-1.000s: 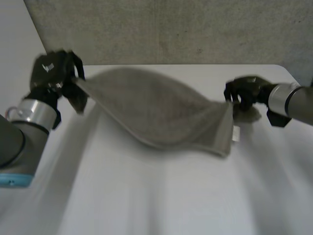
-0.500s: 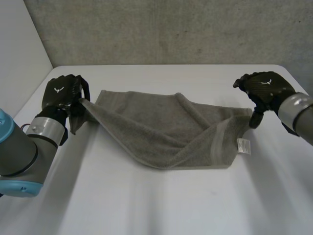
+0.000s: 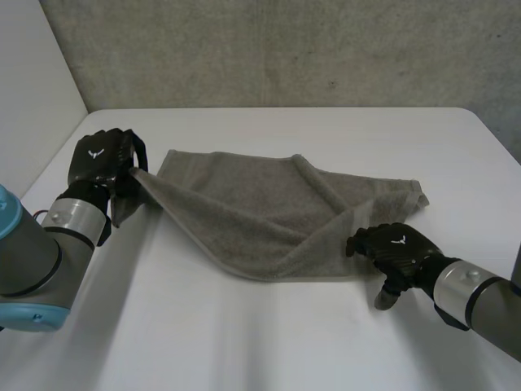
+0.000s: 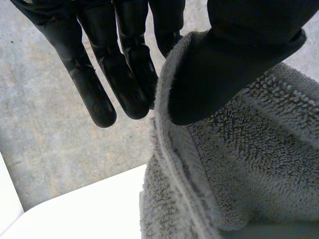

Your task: Fold the towel.

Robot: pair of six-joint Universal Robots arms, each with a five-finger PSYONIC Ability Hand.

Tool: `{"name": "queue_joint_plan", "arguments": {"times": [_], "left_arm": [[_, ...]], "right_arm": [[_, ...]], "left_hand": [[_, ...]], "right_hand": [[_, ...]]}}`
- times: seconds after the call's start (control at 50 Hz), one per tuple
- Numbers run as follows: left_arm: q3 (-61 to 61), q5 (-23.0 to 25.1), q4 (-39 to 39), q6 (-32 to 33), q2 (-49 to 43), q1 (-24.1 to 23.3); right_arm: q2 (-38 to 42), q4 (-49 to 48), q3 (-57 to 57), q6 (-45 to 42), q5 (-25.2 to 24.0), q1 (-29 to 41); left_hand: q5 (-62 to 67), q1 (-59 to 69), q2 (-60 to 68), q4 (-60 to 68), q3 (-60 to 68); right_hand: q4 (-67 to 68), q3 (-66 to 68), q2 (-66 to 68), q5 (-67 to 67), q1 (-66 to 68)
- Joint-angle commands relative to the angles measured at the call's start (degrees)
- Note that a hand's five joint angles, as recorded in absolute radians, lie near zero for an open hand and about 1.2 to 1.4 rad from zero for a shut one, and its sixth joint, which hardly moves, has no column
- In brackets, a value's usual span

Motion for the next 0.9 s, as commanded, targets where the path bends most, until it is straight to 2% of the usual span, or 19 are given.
{"name": "queue_joint_plan", "arguments": {"times": [0.02,0.2,0.52,0.78,0.84,0.9], "left_arm": [[-0.1,0.0,0.0,0.1,0.0,-0.3],[-0.1,0.0,0.0,0.1,0.0,-0.3],[-0.7,0.0,0.0,0.0,0.0,-0.5],[-0.8,0.0,0.0,0.0,0.0,-0.6],[-0.8,0.0,0.0,0.0,0.0,-0.6],[-0.8,0.0,0.0,0.0,0.0,-0.5]], "right_arm": [[4.4,-7.0,-1.1,0.0,1.0,0.0],[7.4,-11.1,-2.9,-0.1,2.8,0.2],[8.6,-11.5,-3.6,0.0,3.2,2.0],[9.5,-11.6,-4.5,0.0,3.3,2.7],[10.3,-11.6,-5.2,0.0,3.4,2.8],[10.7,-11.6,-5.8,0.0,3.5,3.1]], "left_hand": [[11.2,11.9,10.2,10.2,10.3],[11.2,11.9,10.2,10.2,10.3],[11.2,11.9,10.2,10.2,10.3],[11.2,11.9,10.2,10.2,10.3],[11.2,11.9,10.2,10.2,10.3],[11.2,11.9,10.2,10.2,10.3]], "right_hand": [[7.3,7.4,10.1,6.6,7.7],[18.8,18.8,21.6,18.1,19.1],[15.2,15.3,18.1,14.5,15.6],[17.6,17.7,20.4,16.9,18.0],[20.6,20.7,23.4,19.9,21.0],[33.7,33.7,36.5,33.0,34.0]]}}
